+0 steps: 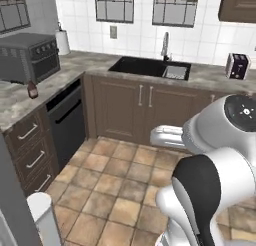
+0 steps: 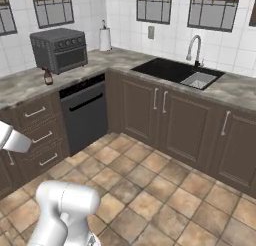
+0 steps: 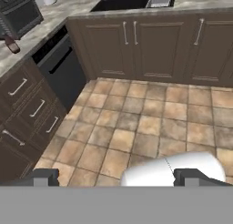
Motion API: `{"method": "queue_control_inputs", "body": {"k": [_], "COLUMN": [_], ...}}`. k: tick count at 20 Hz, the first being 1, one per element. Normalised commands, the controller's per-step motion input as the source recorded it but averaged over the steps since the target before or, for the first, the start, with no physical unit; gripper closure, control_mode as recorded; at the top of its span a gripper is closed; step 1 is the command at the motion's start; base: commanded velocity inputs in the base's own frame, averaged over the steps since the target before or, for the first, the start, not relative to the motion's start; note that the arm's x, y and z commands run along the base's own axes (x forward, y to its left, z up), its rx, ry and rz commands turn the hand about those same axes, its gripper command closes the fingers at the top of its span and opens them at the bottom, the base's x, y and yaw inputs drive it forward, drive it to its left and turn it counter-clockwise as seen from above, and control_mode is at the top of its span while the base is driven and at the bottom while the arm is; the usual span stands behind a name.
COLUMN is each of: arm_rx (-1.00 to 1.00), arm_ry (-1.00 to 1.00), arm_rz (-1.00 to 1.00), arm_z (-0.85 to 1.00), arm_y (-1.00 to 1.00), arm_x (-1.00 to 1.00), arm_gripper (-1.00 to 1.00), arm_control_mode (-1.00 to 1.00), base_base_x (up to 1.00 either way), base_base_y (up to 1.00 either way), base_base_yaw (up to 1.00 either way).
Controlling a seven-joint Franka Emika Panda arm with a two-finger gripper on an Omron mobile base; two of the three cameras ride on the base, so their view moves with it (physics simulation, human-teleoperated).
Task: Place the ketchup and ketchup from the counter to the top shelf of the fridge. If the existing items in the fridge are on the top shelf, move them to other shelves.
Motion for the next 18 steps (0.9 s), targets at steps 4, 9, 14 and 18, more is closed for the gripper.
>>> {"method": "queue_control_inputs", "body": {"k": [4, 9, 14, 18], "arm_rx": [0.00, 0.00, 0.00, 0.00], "arm_ry": [0.00, 0.00, 0.00, 0.00], "arm_rz": [0.00, 0.00, 0.00, 0.00], "arm_z": [0.00, 0.00, 0.00, 0.00], "arm_y": [0.00, 0.00, 0.00, 0.00], "arm_x": [0.00, 0.00, 0.00, 0.00], "arm_gripper": [-1.00, -1.00, -1.00, -1.00], "arm_control_mode": [1.00, 1.00, 1.00, 1.00], "base_base_x": [1.00, 1.00, 1.00, 0.99], "base_base_y": [-0.41, -0.34, -0.15, 0.00], "base_base_yaw": [0.00, 0.03, 0.27, 0.66]}}
